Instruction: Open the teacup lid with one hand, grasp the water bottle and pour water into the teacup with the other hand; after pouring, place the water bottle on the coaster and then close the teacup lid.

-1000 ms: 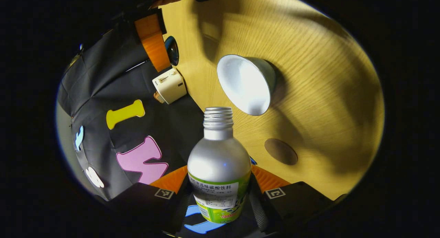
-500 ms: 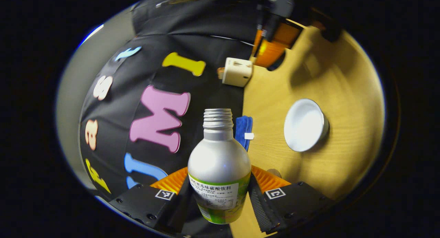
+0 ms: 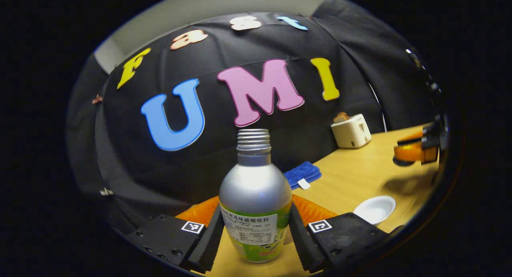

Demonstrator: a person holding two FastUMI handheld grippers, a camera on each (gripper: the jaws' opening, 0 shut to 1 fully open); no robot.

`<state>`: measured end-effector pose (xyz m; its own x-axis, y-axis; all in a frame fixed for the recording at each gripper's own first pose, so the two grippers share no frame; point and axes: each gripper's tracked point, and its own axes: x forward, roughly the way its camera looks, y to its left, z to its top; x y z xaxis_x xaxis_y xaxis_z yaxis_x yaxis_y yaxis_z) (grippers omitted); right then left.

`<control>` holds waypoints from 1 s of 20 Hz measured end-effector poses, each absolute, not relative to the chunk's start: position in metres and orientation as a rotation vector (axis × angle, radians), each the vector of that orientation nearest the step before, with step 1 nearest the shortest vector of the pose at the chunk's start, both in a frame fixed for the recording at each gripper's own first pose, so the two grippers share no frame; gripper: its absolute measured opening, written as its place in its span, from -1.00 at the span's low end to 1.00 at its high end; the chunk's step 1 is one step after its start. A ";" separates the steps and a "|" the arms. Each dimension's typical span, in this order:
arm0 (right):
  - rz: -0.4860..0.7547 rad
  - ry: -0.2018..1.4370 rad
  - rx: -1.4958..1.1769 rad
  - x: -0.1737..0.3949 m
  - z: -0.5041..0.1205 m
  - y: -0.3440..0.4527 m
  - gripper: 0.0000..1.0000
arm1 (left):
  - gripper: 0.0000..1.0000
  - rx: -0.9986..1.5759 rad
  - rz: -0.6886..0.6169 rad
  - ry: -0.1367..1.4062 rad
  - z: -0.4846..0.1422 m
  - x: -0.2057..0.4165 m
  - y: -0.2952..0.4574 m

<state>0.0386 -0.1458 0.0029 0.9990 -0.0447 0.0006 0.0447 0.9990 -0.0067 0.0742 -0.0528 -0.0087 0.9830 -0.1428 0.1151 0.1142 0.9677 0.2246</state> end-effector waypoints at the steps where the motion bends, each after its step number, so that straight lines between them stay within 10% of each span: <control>1: -0.045 -0.001 -0.007 0.038 0.003 -0.146 -0.44 | 0.59 0.149 -0.154 -0.129 -0.010 0.077 -0.054; 20: -0.058 -0.001 -0.007 0.038 0.003 -0.148 -0.44 | 0.65 -0.029 -0.188 -0.017 -0.065 0.112 -0.058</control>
<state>0.0378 -0.1481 0.0033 0.9983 -0.0584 0.0011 0.0585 0.9983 -0.0067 0.1123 -0.0580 -0.0653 0.9823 -0.1864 0.0201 0.1869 0.9820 -0.0271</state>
